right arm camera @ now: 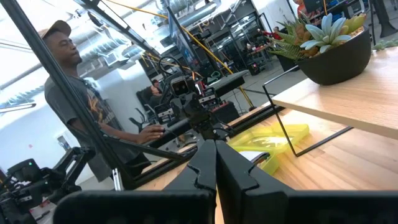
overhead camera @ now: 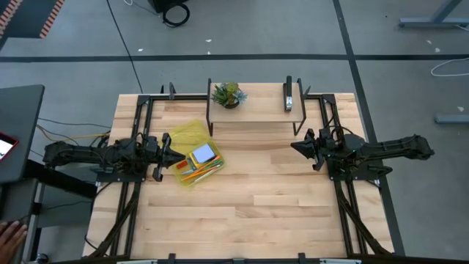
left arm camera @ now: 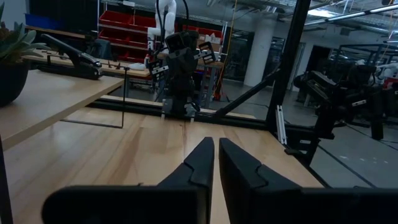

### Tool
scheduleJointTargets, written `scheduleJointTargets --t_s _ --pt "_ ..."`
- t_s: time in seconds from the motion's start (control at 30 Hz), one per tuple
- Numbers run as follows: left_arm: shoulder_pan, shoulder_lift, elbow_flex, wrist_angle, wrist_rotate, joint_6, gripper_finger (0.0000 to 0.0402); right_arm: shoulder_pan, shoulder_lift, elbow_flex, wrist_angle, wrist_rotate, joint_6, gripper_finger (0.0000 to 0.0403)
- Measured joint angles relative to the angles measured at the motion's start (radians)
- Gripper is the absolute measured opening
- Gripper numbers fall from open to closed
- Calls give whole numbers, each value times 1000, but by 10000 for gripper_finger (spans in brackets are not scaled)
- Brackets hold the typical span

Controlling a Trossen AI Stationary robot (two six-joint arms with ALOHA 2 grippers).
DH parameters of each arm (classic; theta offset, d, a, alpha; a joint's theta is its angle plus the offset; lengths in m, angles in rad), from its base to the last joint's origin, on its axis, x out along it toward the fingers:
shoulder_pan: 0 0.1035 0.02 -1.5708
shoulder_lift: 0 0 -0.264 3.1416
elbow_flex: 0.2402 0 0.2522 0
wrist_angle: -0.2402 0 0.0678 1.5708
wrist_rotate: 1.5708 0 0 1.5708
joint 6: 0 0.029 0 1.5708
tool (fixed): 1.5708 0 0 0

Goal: Pack school essentials
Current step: Return to Home Position

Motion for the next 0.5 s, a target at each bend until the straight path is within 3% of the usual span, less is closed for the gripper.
scheduleJointTargets --t_s 0.5 --pt "0 0 0 0 0 0 39 0 0 0 0 0 0 10"
